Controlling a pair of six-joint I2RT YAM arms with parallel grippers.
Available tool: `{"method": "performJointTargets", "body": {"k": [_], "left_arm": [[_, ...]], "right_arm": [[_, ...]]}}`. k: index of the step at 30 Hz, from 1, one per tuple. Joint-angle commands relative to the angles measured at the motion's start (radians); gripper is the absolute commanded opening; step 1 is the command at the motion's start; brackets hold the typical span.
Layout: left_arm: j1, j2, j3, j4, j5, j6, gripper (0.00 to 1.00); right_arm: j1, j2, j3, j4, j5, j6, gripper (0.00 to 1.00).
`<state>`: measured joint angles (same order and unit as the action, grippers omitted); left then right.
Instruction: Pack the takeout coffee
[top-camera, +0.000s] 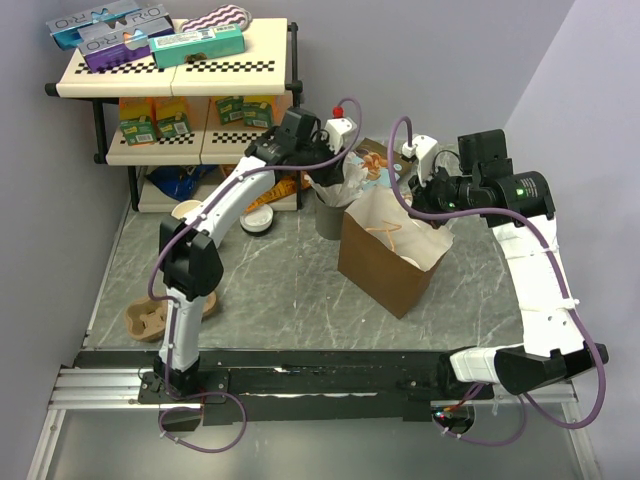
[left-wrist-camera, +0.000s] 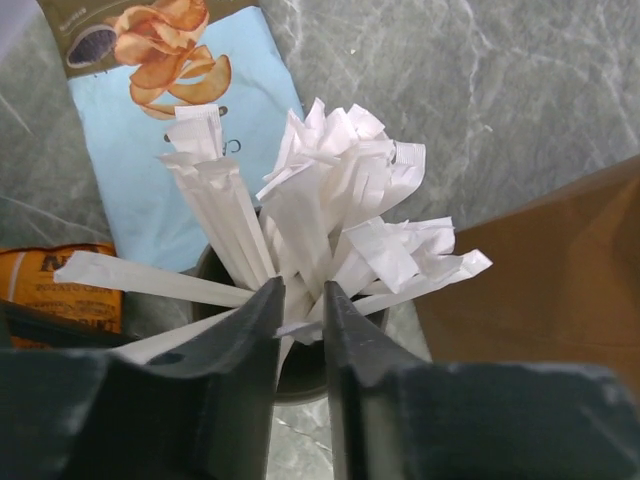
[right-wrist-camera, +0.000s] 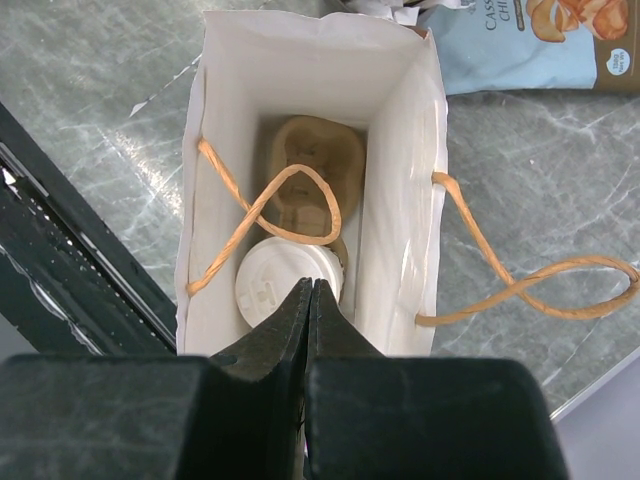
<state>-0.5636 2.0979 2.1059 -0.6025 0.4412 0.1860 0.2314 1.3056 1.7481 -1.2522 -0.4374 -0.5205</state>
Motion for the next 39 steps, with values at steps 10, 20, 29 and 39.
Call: {"method": "performJointTargets", "body": {"k": [10, 20, 29, 39], "left_arm": [[-0.012, -0.14, 0.028, 0.055, 0.119, -0.028, 0.01], [-0.012, -0.406, -0.015, 0.104, 0.054, -0.057, 0.01], [-0.044, -0.592, -0.075, 0.287, 0.272, -0.267, 0.01], [-0.197, -0.446, -0.127, 0.238, 0.194, -0.197, 0.1]], "right_arm": [[0.005, -0.031, 0.017, 0.014, 0.035, 0.005, 0.0], [-0.001, -0.071, 0.03, 0.051, 0.098, 0.031, 0.0], [-0.053, -0.181, -0.006, 0.27, 0.177, 0.155, 0.0], [-0.073, -0.201, 0.002, 0.32, 0.172, 0.22, 0.0]]}}
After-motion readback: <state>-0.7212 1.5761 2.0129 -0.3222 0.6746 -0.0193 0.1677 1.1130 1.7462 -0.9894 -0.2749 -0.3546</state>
